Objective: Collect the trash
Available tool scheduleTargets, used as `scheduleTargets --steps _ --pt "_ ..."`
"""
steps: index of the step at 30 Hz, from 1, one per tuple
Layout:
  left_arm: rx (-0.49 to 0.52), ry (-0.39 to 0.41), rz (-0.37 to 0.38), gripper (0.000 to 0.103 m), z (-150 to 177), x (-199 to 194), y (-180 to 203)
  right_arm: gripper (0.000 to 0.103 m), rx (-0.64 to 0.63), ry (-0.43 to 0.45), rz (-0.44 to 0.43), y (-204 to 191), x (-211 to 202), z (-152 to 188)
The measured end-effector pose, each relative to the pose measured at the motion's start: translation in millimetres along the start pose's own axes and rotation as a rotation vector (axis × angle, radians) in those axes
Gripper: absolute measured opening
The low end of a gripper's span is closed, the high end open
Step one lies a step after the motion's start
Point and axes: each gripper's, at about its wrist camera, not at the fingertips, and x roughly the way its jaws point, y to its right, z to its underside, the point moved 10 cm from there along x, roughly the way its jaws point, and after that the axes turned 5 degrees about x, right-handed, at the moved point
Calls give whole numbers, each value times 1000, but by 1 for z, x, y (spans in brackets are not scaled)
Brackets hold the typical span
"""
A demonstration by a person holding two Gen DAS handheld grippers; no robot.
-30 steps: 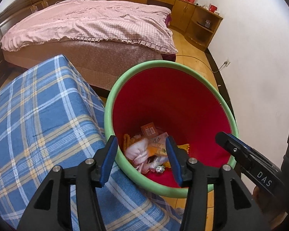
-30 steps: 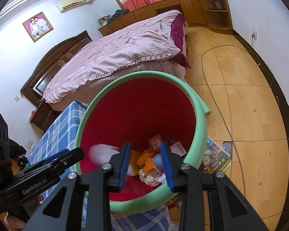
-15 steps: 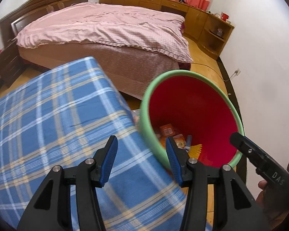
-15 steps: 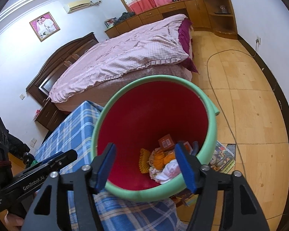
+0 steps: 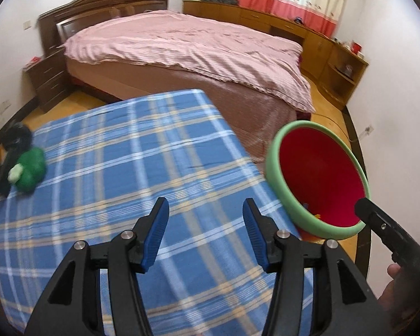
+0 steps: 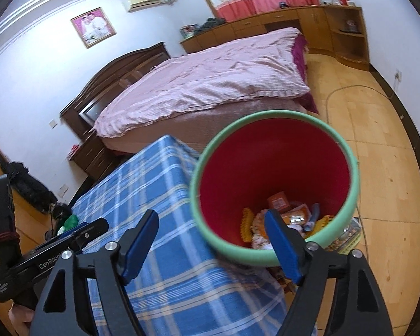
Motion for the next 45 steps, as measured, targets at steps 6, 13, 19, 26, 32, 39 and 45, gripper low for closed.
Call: scheduleTargets --steps 6,13,19,26,32,39,45 --pt "-66 43 -63 55 12 -31 -36 86 -65 -2 -44 -39 -6 13" --pt "-133 74 -129 55 31 -56 -69 86 -127 0 -88 -76 -14 35" --pt "-185 100 -171 55 47 -73 -90 87 -186 9 -98 -99 -20 53" --pt "-223 103 -198 55 69 -80 -106 88 -242 33 -89 -114 -25 71" --pt "-241 108 -225 55 79 -82 -115 88 -253 31 -71 -114 -25 83" --pt "-253 124 -253 55 82 -84 -124 88 -251 24 -62 -113 -23 87" --pt "-253 128 -274 55 83 -84 -127 88 -252 10 -56 -112 -18 91"
